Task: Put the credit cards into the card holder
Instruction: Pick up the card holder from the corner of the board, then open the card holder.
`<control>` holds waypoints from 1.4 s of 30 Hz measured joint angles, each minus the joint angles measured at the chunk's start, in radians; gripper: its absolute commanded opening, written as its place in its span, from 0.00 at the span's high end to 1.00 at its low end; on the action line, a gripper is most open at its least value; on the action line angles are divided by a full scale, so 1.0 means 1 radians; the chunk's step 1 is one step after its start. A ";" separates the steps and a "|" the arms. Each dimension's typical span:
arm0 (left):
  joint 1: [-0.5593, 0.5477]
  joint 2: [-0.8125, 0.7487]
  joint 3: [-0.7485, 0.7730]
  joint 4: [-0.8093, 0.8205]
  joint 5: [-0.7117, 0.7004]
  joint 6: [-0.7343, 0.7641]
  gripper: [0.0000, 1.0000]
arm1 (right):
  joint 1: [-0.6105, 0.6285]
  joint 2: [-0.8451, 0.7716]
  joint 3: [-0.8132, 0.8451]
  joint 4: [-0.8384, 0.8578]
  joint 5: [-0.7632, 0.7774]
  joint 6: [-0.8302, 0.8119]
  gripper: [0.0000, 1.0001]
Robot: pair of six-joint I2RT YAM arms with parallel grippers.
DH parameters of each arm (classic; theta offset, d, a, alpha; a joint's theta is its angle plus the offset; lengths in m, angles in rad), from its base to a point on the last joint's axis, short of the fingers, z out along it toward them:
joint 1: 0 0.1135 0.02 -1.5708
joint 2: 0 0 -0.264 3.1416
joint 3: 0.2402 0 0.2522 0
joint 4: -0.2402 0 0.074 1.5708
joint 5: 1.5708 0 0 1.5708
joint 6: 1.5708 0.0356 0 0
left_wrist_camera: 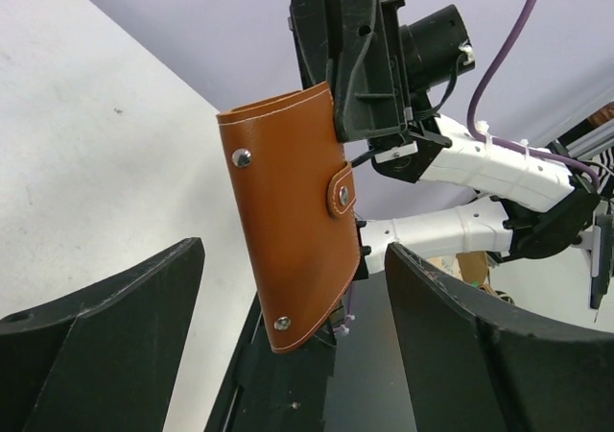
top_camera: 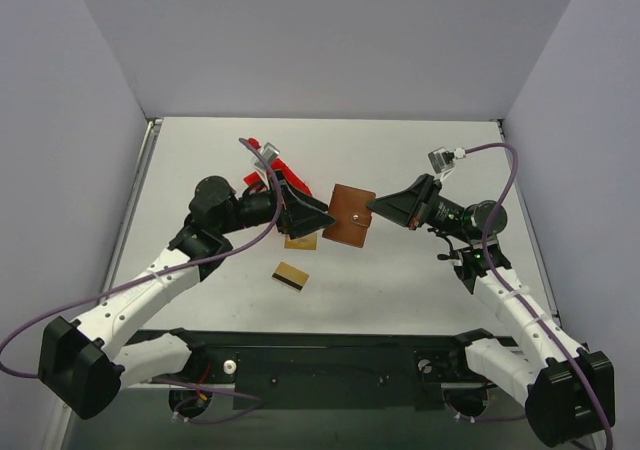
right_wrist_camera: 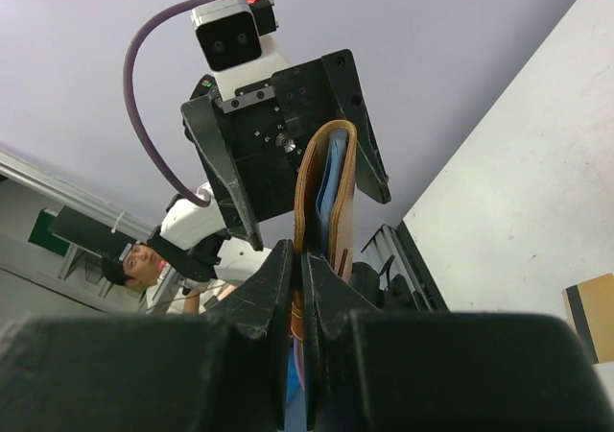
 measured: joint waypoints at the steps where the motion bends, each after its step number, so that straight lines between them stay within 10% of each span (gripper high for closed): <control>1: -0.003 0.002 0.000 0.011 0.002 -0.004 0.13 | 0.000 0.000 0.000 0.002 -0.001 0.000 1.00; 14: -0.077 0.066 0.000 0.079 0.034 -0.030 0.30 | 0.007 0.004 0.000 0.008 -0.006 -0.002 1.00; 24: -0.076 0.060 0.000 0.090 0.033 -0.031 0.61 | 0.007 -0.010 0.000 -0.053 -0.006 -0.051 1.00; 28: -0.076 0.057 0.000 0.092 0.032 -0.034 0.94 | 0.007 -0.024 0.000 -0.087 -0.005 -0.078 1.00; 37: -0.077 0.021 -0.021 0.067 -0.005 0.012 1.00 | 0.021 -0.148 0.069 -0.497 0.125 -0.354 0.50; 42: -0.083 -0.015 -0.010 -0.023 -0.080 0.101 1.00 | 0.034 -0.224 0.129 -0.726 0.255 -0.518 0.38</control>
